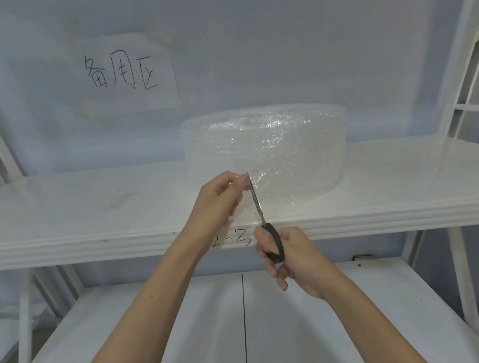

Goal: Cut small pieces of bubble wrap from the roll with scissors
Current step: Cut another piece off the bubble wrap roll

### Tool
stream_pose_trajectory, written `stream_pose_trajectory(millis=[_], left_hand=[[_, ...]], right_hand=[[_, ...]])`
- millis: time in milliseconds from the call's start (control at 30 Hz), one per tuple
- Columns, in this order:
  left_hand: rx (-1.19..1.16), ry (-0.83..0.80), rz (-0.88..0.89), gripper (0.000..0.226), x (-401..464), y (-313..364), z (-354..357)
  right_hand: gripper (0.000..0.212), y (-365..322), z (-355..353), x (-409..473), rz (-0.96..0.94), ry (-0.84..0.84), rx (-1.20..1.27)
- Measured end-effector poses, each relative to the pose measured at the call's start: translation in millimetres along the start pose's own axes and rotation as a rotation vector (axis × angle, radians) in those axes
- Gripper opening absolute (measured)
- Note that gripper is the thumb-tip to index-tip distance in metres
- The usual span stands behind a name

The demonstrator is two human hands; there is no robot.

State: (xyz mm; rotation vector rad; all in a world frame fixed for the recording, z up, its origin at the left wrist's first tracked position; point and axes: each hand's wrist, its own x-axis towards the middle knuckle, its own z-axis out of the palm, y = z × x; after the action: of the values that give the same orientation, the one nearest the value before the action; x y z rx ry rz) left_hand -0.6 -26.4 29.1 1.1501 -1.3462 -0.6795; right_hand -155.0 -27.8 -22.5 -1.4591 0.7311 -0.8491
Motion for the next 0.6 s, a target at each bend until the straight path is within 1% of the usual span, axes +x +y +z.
stream_pose_trajectory(millis=[100,200,600], left_hand=[[0.01,0.033,0.012,0.025,0.2,-1.9,1.1],[0.003,0.044,0.015,0.028,0.3,-2.1,1.0],[0.026,-0.017,0.033,0.025,-2.1,-4.2,-2.6]], right_hand=[[0.041,3.2,1.6,-0.5,-0.004,0.018,0.011],[0.04,5.2,4.6,0.1,-0.006,0.027,0.037],[0.048,-9.5,1.5,-0.9,-0.017,-0.027,-0.025]])
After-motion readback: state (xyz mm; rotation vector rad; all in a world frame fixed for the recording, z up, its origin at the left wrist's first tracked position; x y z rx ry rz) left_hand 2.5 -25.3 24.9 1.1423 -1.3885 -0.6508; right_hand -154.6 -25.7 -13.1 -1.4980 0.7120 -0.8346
